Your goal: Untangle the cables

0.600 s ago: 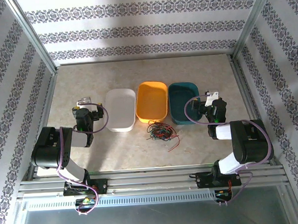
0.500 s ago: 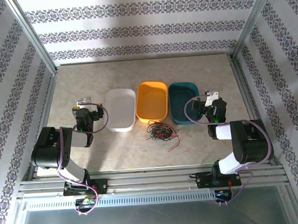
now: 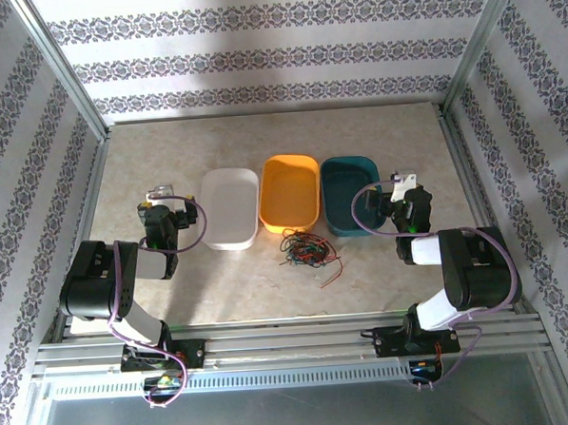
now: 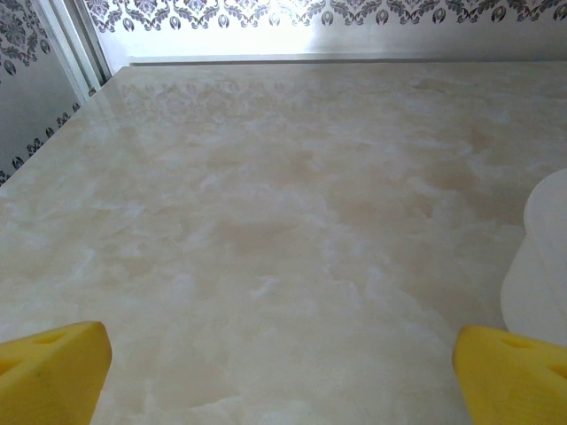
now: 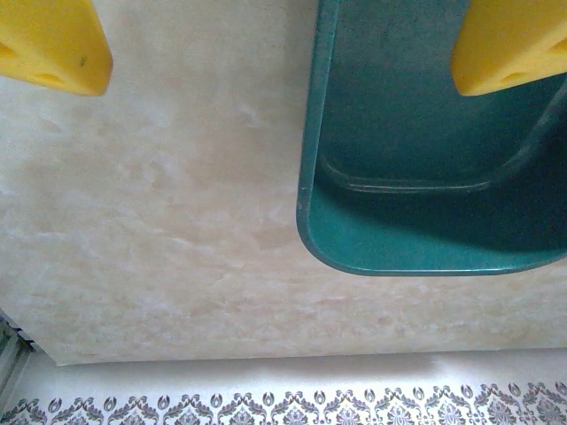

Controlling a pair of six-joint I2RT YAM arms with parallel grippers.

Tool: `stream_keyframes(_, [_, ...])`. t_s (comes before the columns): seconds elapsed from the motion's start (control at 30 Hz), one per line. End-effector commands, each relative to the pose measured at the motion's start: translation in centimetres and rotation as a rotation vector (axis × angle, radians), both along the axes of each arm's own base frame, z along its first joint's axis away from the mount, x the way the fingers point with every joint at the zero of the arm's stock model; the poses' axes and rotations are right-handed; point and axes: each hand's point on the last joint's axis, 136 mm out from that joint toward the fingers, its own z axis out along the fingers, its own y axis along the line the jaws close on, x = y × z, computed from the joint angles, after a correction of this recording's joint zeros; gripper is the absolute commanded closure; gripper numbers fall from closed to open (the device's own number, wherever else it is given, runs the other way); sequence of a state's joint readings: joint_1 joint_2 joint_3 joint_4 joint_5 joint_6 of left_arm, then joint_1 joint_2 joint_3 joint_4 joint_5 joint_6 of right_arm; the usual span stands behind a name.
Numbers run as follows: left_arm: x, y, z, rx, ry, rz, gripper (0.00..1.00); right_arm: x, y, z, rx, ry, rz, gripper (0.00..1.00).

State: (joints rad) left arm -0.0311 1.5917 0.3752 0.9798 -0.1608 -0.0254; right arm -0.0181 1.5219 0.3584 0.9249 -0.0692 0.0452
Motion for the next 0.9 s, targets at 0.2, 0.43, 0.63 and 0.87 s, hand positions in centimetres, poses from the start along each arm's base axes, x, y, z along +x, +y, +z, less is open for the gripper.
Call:
stream_keyframes(0.2, [0.0, -0.2, 0.0, 0.011, -0.002, -0.017, 0.01, 0.7, 0.1, 1.0, 0.001, -0.036, 0.016, 0.02])
stream_keyframes(0.43, [0.0, -0.2, 0.0, 0.008, -0.003, -0.016, 0.01, 0.6, 0.1, 1.1, 0.008, -0.039, 0.022, 0.02])
stream_keyframes(0.63, [0.0, -0.2, -0.1, 0.003, 0.001, -0.018, 0.01, 0.6, 0.0, 1.1, 0.018, -0.041, 0.027, 0.02])
stream_keyframes(0.87, [-0.7, 1.9, 4.8, 0.063, 0.011, 0.161, 0.01, 0.2, -2.3, 6.4, 0.075, 0.074, -0.147, 0.06])
